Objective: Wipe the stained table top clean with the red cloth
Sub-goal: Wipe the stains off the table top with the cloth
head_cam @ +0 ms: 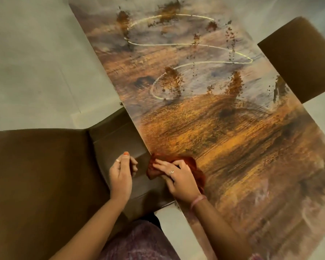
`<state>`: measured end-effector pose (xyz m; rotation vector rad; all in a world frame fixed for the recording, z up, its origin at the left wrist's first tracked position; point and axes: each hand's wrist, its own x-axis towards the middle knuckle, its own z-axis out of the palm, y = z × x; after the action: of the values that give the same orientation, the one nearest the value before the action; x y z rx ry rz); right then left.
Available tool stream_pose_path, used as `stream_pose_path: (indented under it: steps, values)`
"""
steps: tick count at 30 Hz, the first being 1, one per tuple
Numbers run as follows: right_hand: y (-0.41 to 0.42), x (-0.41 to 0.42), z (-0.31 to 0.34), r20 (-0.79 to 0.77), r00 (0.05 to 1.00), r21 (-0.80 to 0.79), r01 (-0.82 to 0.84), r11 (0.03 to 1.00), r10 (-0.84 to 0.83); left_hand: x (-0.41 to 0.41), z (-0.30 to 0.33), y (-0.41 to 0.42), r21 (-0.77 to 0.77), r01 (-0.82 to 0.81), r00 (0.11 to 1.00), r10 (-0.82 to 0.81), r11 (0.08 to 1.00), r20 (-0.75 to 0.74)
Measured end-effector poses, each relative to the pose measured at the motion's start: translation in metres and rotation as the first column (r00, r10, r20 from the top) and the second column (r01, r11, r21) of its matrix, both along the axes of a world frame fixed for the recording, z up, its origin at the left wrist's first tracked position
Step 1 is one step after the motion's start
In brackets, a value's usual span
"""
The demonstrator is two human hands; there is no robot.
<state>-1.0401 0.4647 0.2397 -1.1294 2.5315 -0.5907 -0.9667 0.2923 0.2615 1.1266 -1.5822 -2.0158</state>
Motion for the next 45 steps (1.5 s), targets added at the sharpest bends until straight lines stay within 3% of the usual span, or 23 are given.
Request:
stream_pose_path:
  steps: [5,9,12,18,27,35,38,42,45]
  values:
    - [-0.107,-0.069,0.002,-0.016,1.0,0.008,-0.009,1.0,0.009,0.007,-0.004,-0.009,0.036,0.039,0.999,-0.039,0.999,0.001]
    - [-0.198,-0.134,0.002,0.027,0.99,0.029,0.141,0.99,-0.142,0.017,-0.011,-0.013,0.055,0.082,0.997,-0.082,0.995,-0.004]
    - [-0.223,-0.154,0.004,0.099,0.973,0.025,0.208,0.978,-0.21,0.024,-0.014,-0.019,0.061,0.086,0.996,-0.086,0.994,0.003]
    - [-0.127,-0.073,0.008,0.038,0.989,-0.021,0.143,0.99,-0.142,0.03,-0.014,-0.022,0.058,0.134,0.991,-0.135,0.989,0.011]
    - [0.07,0.105,0.006,-0.015,0.885,-0.045,0.464,0.884,-0.465,0.032,-0.012,0.015,0.014,0.352,0.936,-0.352,0.936,-0.021]
    - [0.03,0.07,0.004,-0.087,0.747,-0.017,0.661,0.75,-0.66,0.053,-0.004,0.072,0.018,0.403,0.915,-0.403,0.915,0.0]
    - [0.023,0.055,0.003,-0.039,0.8,0.007,0.599,0.801,-0.598,0.056,-0.003,0.099,-0.004,0.406,0.914,-0.406,0.914,0.013]
    - [0.069,0.078,0.0,-0.048,0.944,0.017,0.327,0.945,-0.326,0.057,-0.003,0.129,-0.048,0.379,0.925,-0.378,0.924,0.022]
    - [0.14,0.098,-0.005,-0.127,0.936,-0.03,0.328,0.944,-0.33,0.055,-0.004,0.143,-0.054,0.353,0.935,-0.352,0.934,0.031]
